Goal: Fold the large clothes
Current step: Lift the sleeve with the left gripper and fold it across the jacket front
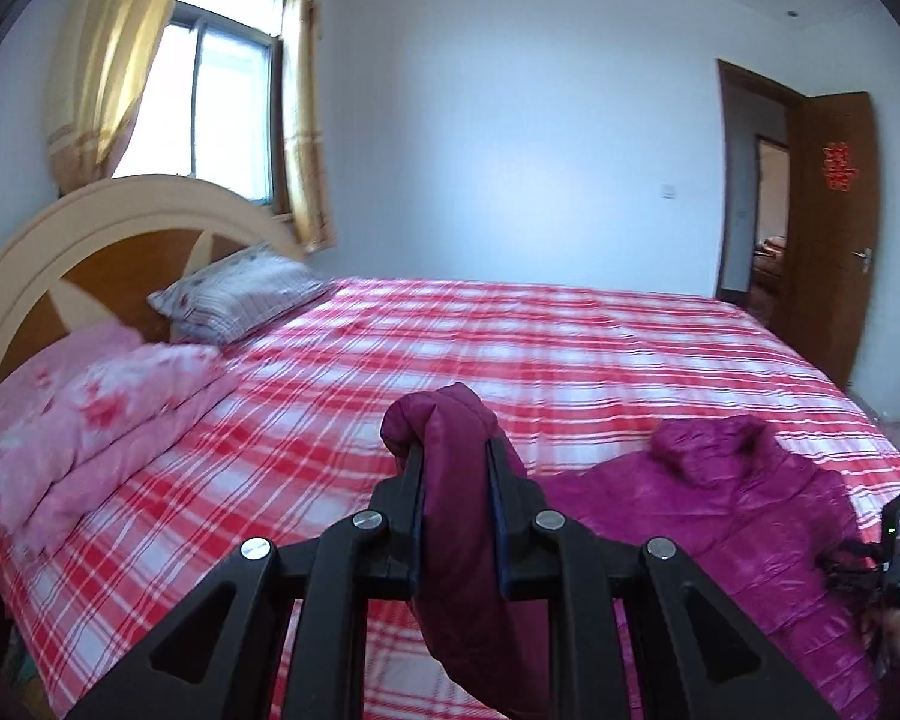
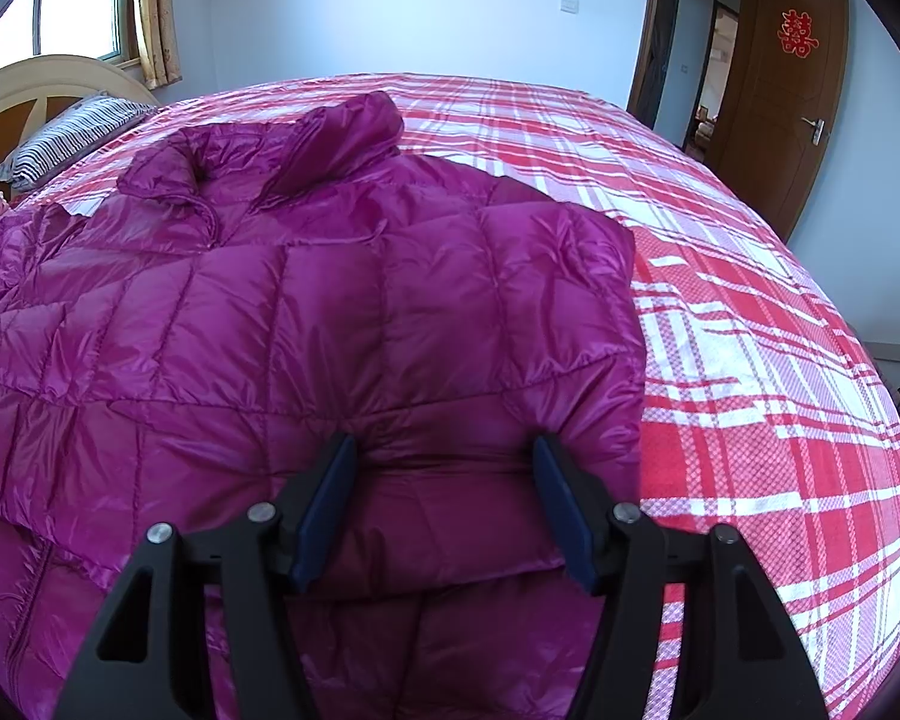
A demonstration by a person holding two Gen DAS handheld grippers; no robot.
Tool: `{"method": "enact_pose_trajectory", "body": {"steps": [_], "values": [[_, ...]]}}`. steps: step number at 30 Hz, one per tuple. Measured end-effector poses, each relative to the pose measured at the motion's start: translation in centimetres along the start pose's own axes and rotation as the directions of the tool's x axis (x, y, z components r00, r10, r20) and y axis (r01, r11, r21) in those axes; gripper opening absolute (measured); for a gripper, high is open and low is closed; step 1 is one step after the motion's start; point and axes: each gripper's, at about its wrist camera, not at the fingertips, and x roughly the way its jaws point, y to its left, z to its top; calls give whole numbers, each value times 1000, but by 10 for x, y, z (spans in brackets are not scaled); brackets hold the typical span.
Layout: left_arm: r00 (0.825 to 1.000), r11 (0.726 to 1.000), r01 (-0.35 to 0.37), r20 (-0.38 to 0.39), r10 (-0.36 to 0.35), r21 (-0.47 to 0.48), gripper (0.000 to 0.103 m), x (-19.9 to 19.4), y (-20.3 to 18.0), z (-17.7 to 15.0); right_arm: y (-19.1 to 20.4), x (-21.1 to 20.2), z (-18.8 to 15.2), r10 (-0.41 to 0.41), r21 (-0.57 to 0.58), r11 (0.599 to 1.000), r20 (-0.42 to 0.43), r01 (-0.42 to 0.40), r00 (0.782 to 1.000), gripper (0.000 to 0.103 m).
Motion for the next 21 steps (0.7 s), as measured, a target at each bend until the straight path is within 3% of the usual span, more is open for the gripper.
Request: {"method": "enact_pose_trajectory", "body": {"steps": [6, 11, 15, 21], "values": [[993, 989, 120, 8, -121, 91, 17, 3, -67, 16, 0, -1, 0, 6, 2, 1000, 2, -6, 1000, 66], [971, 960, 239, -9, -240, 142, 17, 8, -131, 13, -1, -2, 0, 14, 4, 1000, 5, -14, 1000, 67], [949, 933, 315, -73, -307, 174, 17, 28, -187, -9, -2, -3, -1, 27, 9, 1000, 8, -27, 1000, 69], [917, 901, 385, -191, -350, 198, 17, 62, -257, -57, -4, -3, -1, 41, 15, 999, 12, -41, 999, 70]]}}
